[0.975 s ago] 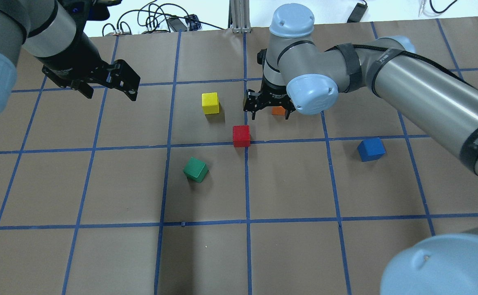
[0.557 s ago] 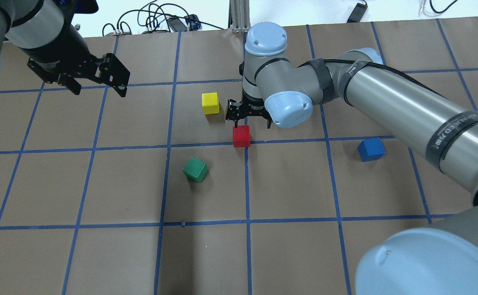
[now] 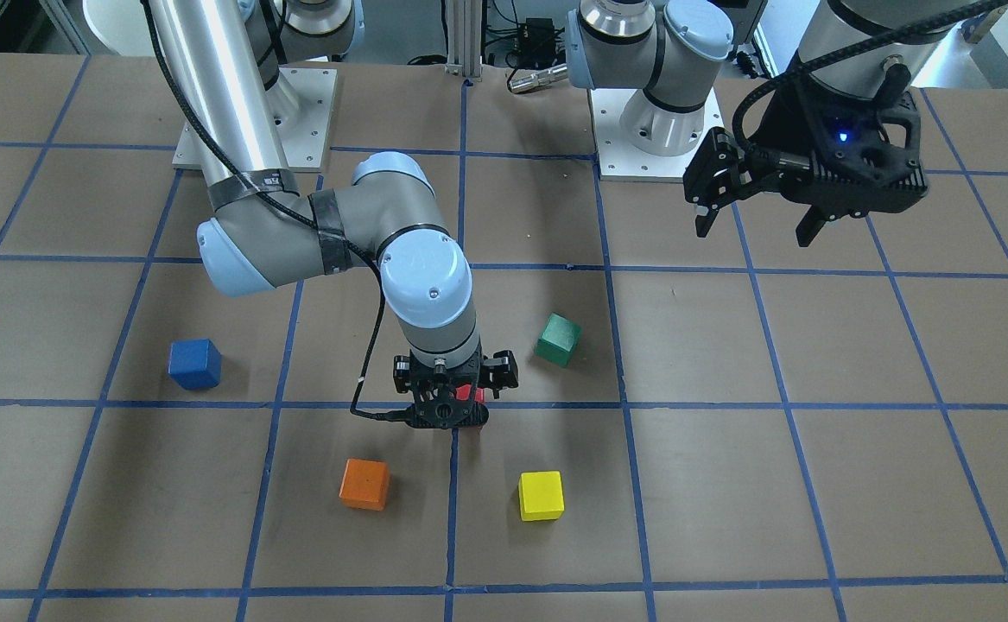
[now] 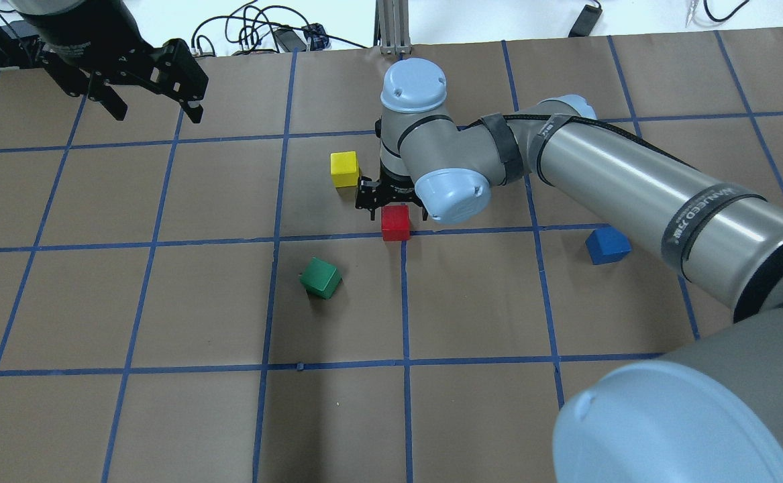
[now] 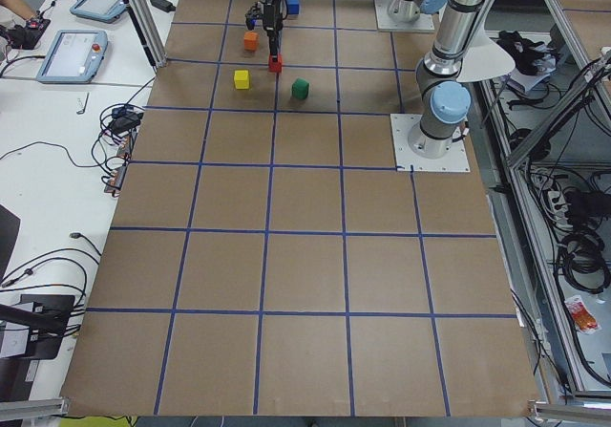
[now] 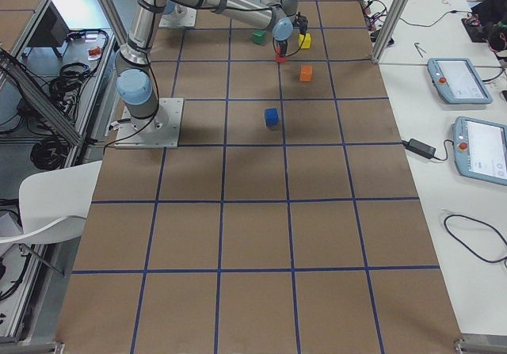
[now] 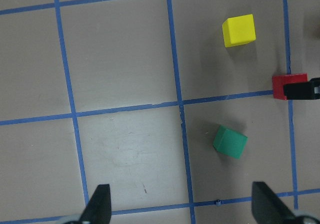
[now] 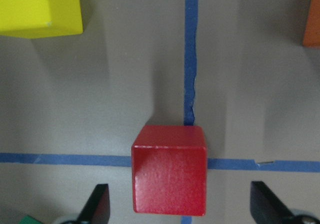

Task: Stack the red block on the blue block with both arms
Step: 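Close the right gripper on the red cube and lift it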

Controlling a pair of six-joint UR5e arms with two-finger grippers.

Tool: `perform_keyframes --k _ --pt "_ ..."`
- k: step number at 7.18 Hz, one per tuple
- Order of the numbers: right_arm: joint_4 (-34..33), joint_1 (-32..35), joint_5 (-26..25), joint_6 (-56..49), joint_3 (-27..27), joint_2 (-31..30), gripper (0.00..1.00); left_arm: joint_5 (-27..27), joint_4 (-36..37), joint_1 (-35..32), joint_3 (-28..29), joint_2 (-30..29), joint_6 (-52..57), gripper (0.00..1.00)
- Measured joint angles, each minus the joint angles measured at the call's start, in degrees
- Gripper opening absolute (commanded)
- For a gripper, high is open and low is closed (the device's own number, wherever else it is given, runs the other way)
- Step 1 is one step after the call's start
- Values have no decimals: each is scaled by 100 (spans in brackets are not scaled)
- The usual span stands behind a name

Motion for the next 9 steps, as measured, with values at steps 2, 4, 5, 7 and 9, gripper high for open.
perform_keyframes --k 2,4,5,7,9 --pt "-47 22 -6 -8 0 101 28 124 -20 -11 22 -26 -1 100" --pt "-38 21 5 0 -29 137 0 154 -21 -28 -35 -8 -3 100" --pt "24 18 5 5 -93 130 0 171 -11 -37 -99 26 -2 100" --pt "503 -1 -13 8 -419 98 0 181 7 -41 -154 59 -1 100" --pt "1484 -145 -42 4 -977 -67 0 185 10 -46 -161 79 -1 100"
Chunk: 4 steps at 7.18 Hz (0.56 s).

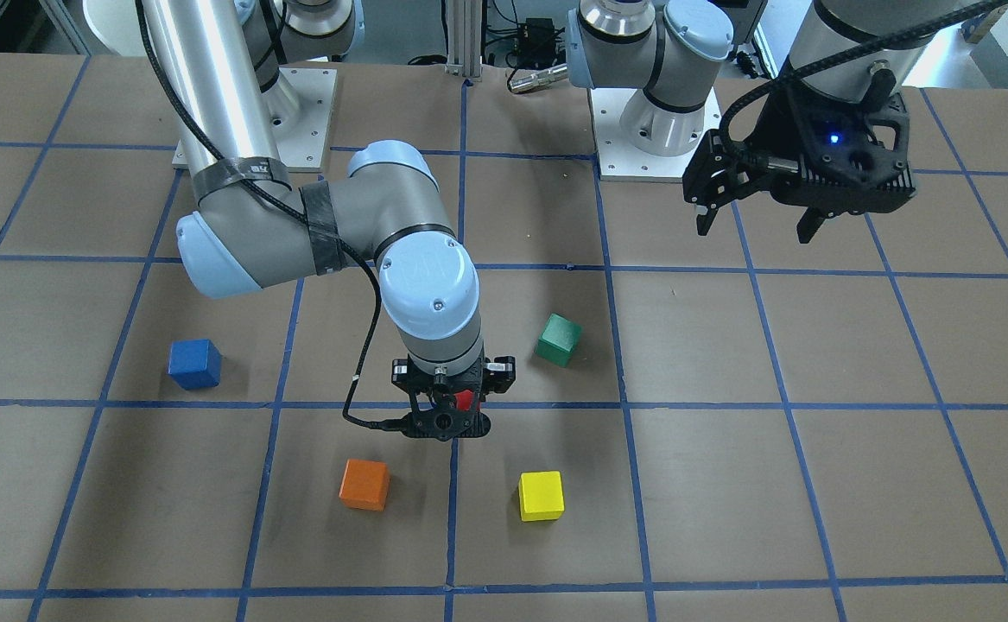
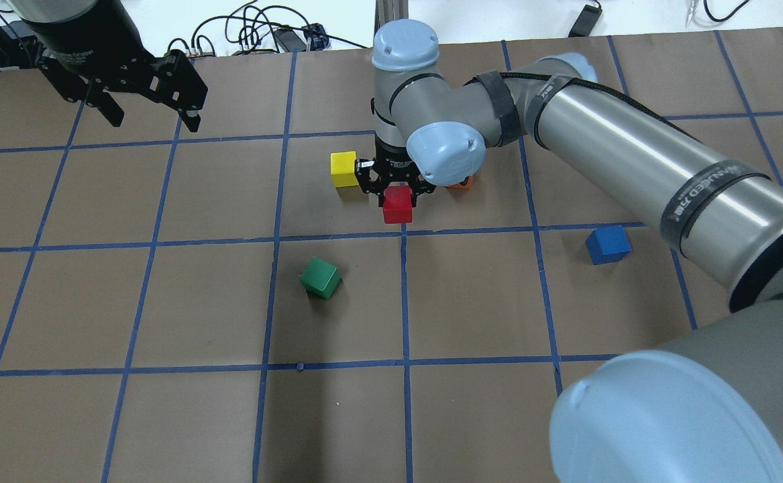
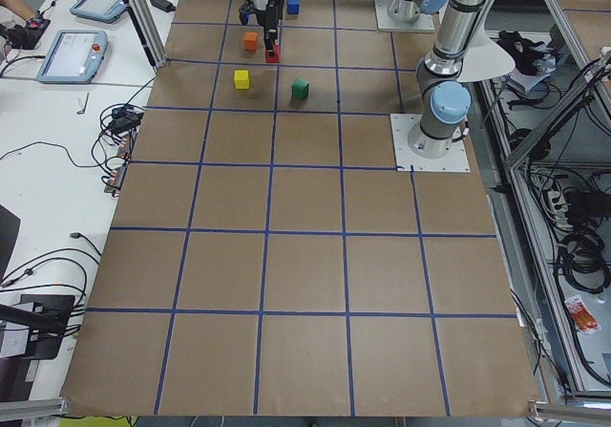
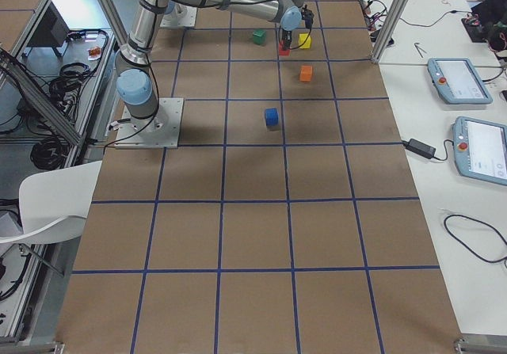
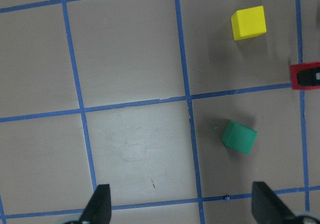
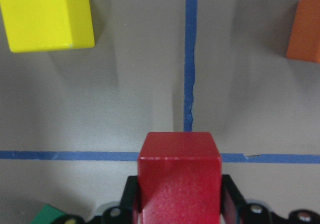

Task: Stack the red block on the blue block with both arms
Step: 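Close the right gripper on the red cube and lift it, then carry the red cube with the right gripper above the blue cube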

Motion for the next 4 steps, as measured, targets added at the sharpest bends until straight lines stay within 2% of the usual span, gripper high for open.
perform_keyframes --k 2,4 --pt "1030 -590 -50 -228 -242 -500 0 -3 0 -2 -1 -3 11 100" --pt "1795 -1494 -115 -1176 -80 -1074 0 -4 4 -3 -1 -3 11 100"
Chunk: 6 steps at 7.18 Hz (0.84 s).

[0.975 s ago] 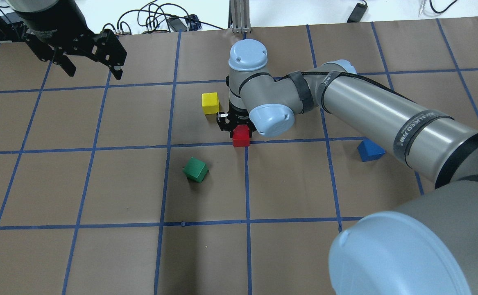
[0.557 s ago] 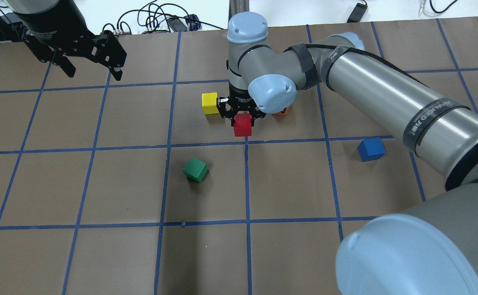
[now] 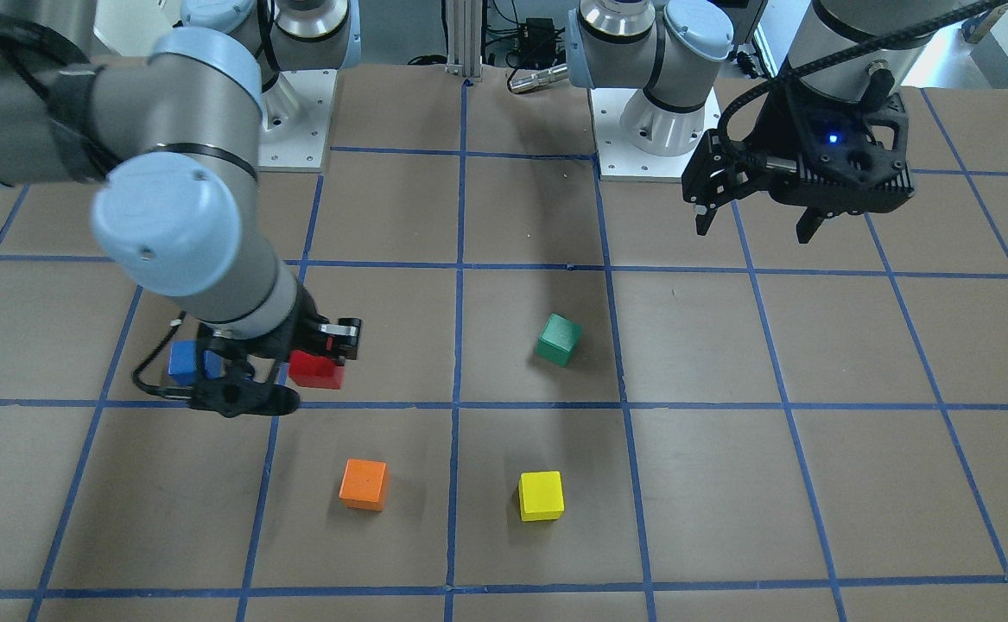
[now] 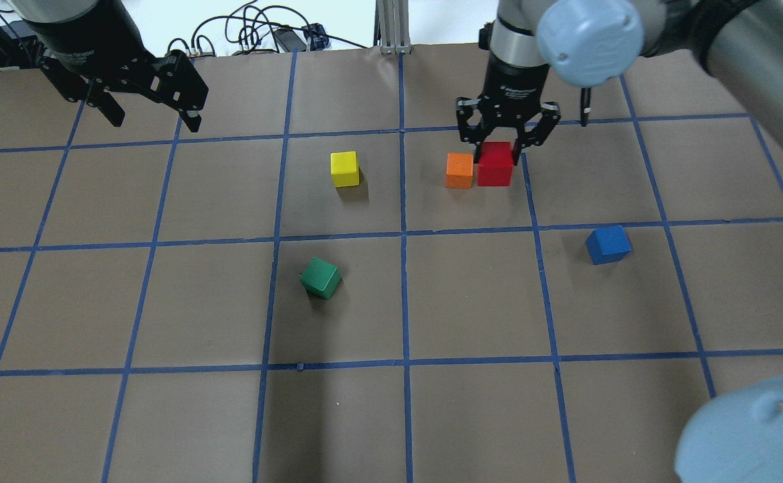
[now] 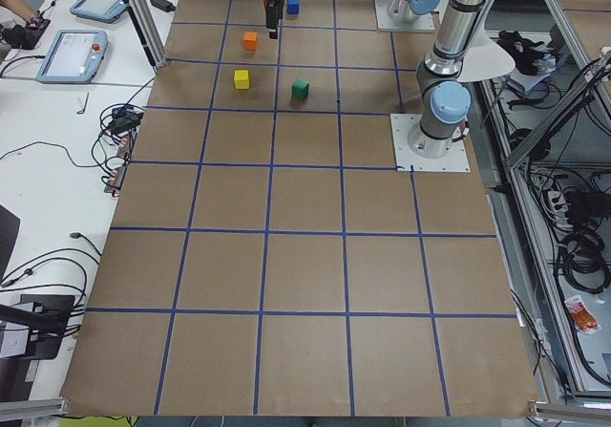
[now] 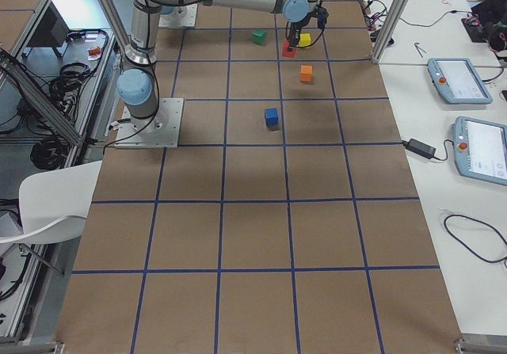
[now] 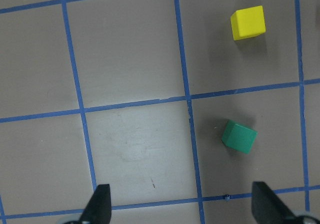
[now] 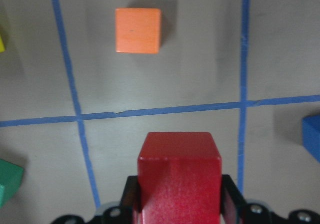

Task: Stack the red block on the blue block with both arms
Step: 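Carry the red cube with the right gripper above the blue cube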

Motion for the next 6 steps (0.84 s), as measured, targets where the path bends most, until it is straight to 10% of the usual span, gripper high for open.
perform_keyframes --k 6 --pt "-1192 -1775 -457 -2535 1974 -740 0 -51 -2 0 0 -29 -20 100"
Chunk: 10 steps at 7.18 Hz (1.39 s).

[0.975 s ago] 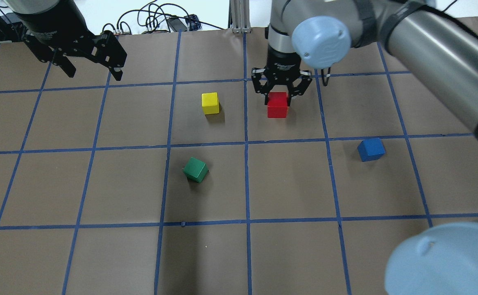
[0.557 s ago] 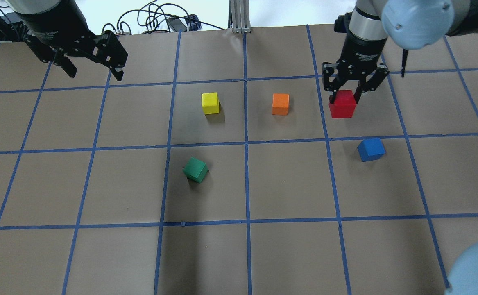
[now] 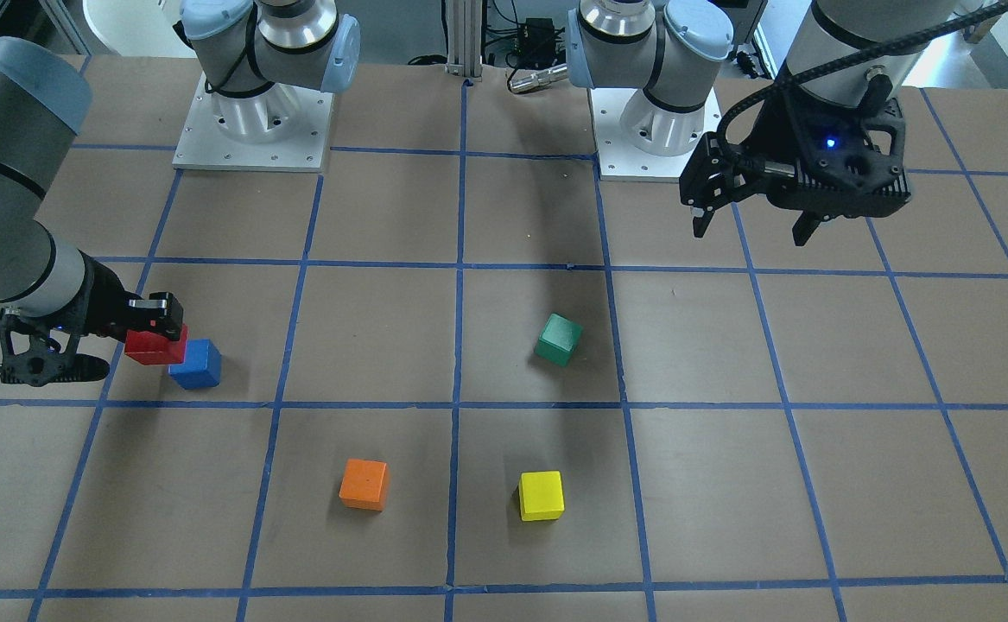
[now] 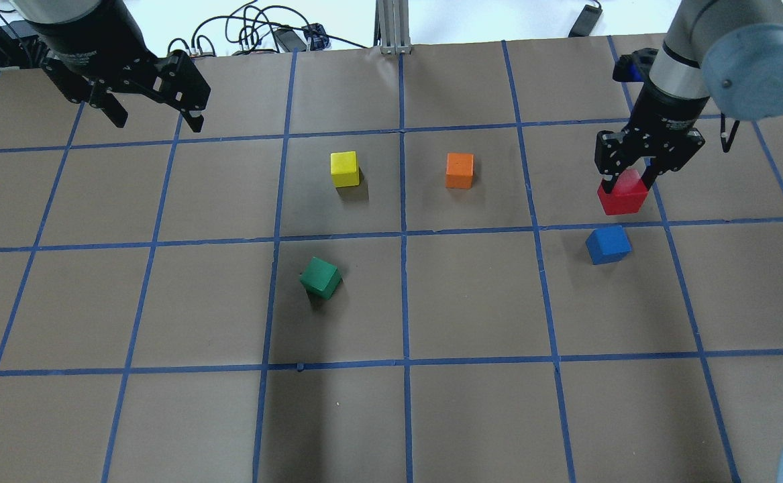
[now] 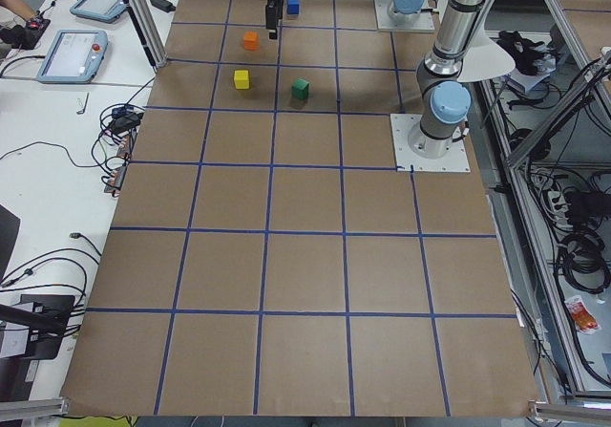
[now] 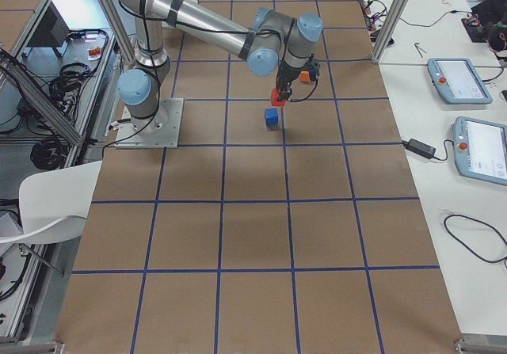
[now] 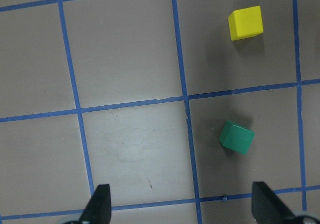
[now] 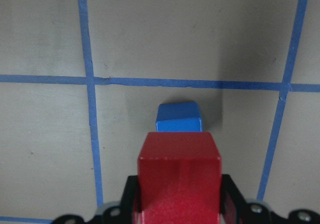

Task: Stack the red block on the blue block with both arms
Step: 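Carry the red cube with the right gripper above the blue cube, then lower the red cube onto the blue cube and open the right gripper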

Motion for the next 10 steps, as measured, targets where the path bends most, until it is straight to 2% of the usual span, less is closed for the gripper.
perform_keyframes --k 2,4,10 --pt "-467 -22 11 -268 433 -104 0 -10 0 0 0 0 0 100" --pt "-627 -23 19 -321 634 -121 0 -17 0 0 0 0 0 100" --pt "-797 -15 24 -326 713 -66 0 -11 0 0 0 7 0 100"
